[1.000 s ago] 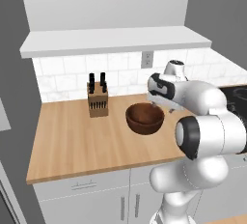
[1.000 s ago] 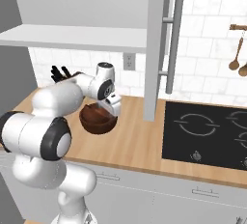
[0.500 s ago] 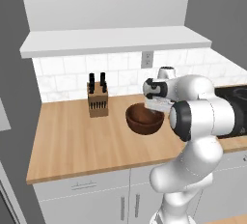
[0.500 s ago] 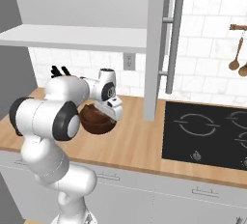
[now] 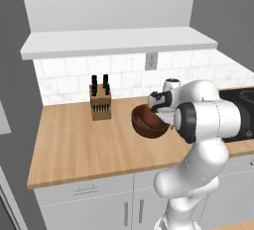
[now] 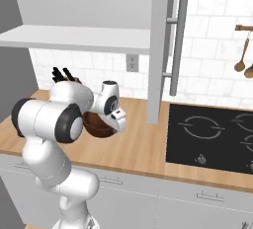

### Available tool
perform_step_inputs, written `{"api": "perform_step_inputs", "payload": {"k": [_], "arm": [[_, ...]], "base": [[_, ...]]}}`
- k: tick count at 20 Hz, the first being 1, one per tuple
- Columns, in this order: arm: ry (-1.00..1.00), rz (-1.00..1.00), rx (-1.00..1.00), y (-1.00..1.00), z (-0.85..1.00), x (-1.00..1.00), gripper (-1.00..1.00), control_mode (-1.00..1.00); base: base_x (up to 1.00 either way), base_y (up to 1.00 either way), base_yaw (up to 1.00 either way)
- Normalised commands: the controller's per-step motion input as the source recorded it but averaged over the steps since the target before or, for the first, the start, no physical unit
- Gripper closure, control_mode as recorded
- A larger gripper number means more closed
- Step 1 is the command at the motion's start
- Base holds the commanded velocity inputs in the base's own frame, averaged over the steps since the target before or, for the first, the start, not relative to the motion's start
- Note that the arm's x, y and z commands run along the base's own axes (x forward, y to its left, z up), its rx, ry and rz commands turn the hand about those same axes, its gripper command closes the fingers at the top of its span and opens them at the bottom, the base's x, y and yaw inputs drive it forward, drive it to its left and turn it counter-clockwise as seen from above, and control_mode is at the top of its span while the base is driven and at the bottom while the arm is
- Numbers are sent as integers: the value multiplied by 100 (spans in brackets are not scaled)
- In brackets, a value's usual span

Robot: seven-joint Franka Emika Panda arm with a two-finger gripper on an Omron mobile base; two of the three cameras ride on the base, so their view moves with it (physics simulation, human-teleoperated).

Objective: Pick up the bowls on the counter and stack them on top of one another in the open cabinet. Place the smaller bowl on top of the larger bowl.

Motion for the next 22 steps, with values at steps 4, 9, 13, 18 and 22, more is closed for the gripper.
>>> {"api": "perform_step_inputs", "payload": {"k": [4,9,13,18,22], "arm": [[-6,0,0,0,20,-4,100,-100],[-17,-1,0,0,89,-35,100,-100],[-31,-1,0,0,100,-78,100,-100],[-36,-9,2,0,100,-73,100,-100],[-28,-18,10,9,100,-41,100,-100]], "base": [[0,0,0],[0,0,0],[0,0,0],[0,0,0],[0,0,0]]}}
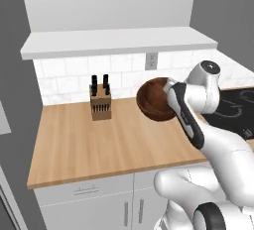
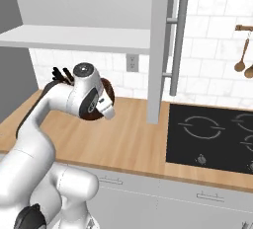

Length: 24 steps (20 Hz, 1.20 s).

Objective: Pick up the bowls on the counter and stack them on top of one another in the open cabinet. Place the smaller bowl on top of the larger bowl.

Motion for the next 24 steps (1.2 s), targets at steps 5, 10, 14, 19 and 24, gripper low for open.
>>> {"api": "perform_step_inputs", "payload": {"k": [5,10,14,19,24], "arm": [[-9,-25,20,13,100,-6,100,-100],[3,-23,18,1,100,-10,100,-100],[4,-16,17,-4,100,-34,100,-100],[1,-16,34,0,100,11,100,-100],[-5,-13,27,9,60,57,100,-100]], "base": [[0,0,0],[0,0,0],[0,0,0],[0,0,0],[0,0,0]]}}
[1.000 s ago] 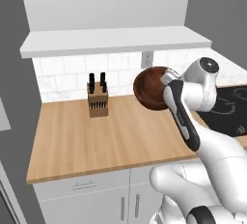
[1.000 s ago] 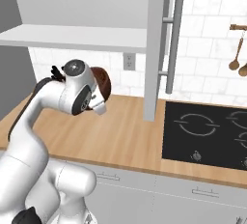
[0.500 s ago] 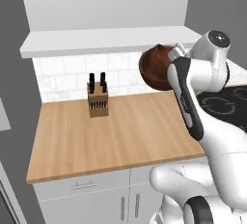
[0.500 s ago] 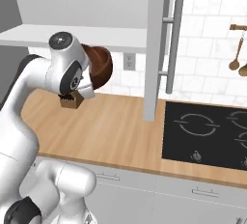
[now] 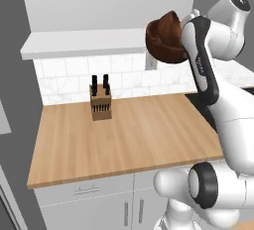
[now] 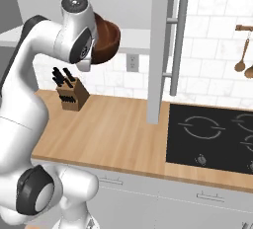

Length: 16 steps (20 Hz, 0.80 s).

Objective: Pick up the bowls on the counter and stack them on top of one another in the open cabinet. Place the smaller bowl on top of the larger bowl.

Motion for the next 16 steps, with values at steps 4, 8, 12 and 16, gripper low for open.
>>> {"api": "perform_step_inputs", "payload": {"k": [4,8,12,16], "arm": [[-5,-7,8,26,24,89,100,-100],[0,0,-2,33,-6,99,100,-100],[0,0,-1,23,-10,96,100,-100],[0,-2,0,5,0,100,100,-100]], "base": [[0,0,0],[0,0,0],[0,0,0],[0,0,0]]}}
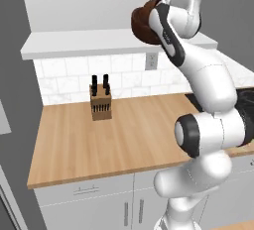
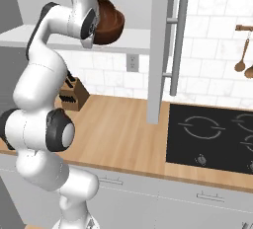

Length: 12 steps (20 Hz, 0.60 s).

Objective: Pick up the bowls on the counter and stack them on top of one another in the open cabinet. Place the smaller bowl on top of the larger bowl.

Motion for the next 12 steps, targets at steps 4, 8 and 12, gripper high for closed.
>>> {"api": "perform_step_inputs", "payload": {"k": [4,8,12], "arm": [[0,-2,0,6,0,84,-100,-100],[-7,0,0,-2,0,-22,-100,-100],[-46,-3,11,-40,-23,-100,-100,-100]], "base": [[0,0,0],[0,0,0],[0,0,0]]}}
